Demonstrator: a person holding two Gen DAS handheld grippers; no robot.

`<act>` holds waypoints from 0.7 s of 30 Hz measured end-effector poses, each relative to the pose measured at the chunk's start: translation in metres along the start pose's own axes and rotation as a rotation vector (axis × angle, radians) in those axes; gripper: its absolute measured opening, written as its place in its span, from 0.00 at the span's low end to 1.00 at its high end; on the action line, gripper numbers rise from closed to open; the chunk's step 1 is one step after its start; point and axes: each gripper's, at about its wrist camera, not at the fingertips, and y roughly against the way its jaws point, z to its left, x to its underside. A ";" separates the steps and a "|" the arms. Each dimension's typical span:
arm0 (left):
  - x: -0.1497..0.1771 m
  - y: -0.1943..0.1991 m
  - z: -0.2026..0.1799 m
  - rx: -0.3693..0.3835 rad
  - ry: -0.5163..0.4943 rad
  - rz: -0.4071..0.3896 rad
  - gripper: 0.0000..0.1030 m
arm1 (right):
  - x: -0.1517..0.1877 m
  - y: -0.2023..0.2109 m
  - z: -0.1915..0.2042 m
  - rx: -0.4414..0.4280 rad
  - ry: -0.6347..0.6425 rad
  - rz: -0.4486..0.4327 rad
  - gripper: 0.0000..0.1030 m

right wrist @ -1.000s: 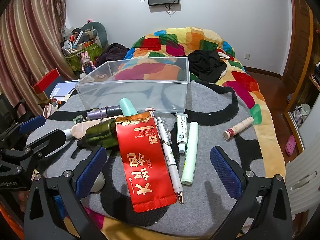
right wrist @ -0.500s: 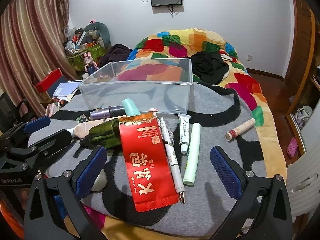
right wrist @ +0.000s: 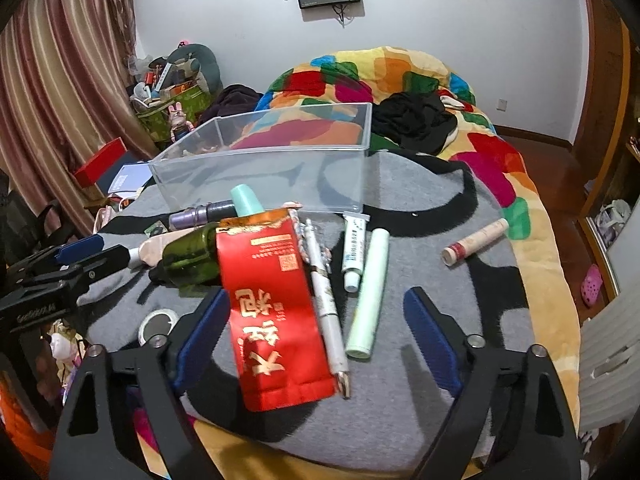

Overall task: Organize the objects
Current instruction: 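Grasp the beige foundation tube with the left tool while the right tool grasps the red packet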

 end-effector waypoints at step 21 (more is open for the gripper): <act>0.004 -0.044 0.025 0.107 0.066 0.086 0.36 | -0.014 -0.041 0.030 -0.067 0.089 0.075 0.68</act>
